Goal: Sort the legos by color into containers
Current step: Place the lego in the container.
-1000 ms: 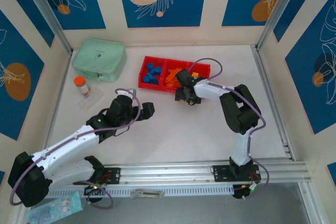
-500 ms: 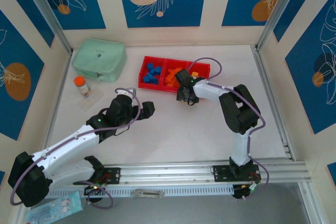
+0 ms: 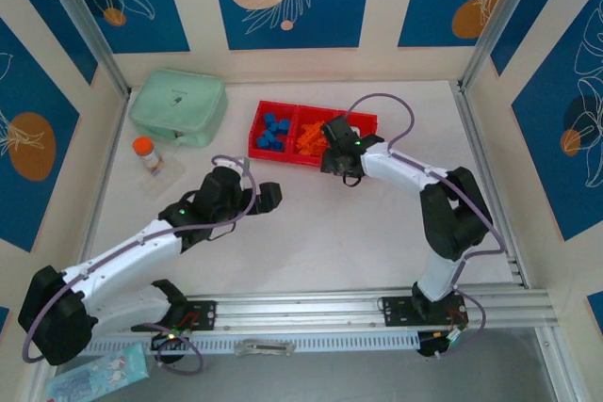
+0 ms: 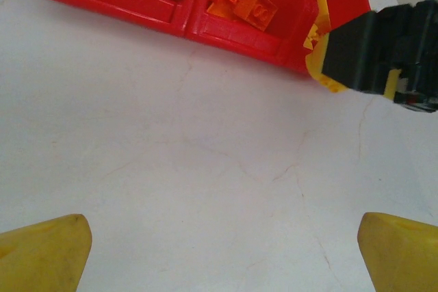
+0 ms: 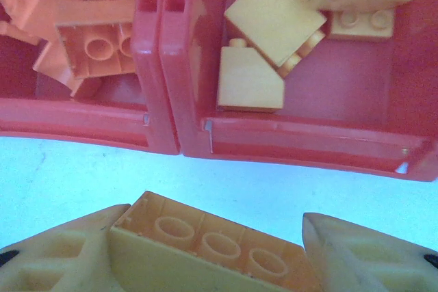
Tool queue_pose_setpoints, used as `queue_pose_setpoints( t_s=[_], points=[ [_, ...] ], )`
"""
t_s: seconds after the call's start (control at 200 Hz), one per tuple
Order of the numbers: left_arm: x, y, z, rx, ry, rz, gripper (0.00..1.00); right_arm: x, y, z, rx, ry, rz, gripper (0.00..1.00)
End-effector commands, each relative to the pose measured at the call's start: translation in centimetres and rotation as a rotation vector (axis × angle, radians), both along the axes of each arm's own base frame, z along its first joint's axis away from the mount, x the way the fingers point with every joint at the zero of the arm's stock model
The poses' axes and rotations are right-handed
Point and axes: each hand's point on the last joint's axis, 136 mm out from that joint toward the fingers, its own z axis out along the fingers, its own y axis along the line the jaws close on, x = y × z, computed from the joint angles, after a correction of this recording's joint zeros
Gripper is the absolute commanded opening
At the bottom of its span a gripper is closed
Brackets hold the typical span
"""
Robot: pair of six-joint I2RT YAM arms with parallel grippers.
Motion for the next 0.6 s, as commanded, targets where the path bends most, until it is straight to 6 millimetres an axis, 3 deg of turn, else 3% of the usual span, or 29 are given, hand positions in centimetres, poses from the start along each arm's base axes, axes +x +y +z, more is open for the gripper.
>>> queue_pose_setpoints(
  t_s=[0.0,0.125,0.375,0.595],
  points=[
    [0.4,-1.3,1.3,-0.026,-0.011,-0.047,0.99,0.4,-2.2,1.8,-0.019,-0.003,-0.036,0.55],
    [0.6,-2.7,1.7,-0.040,-0.009,-0.082,0.99,2.4,-4.0,2.8,-0.022,-0.010,-0.084,0.55],
    [1.3,-5.8,2.0,-0.038,-0.008,-0.139,0.99,7.8,-5.1,4.0,-0.029,-0.067,-0.100,0.56],
    [2.6,-6.6,2.4,-0.015,-0.027,-0.137,0.99,11.7,-4.9,3.0,-0.034,-0.076,-0.085,0.57]
  ],
)
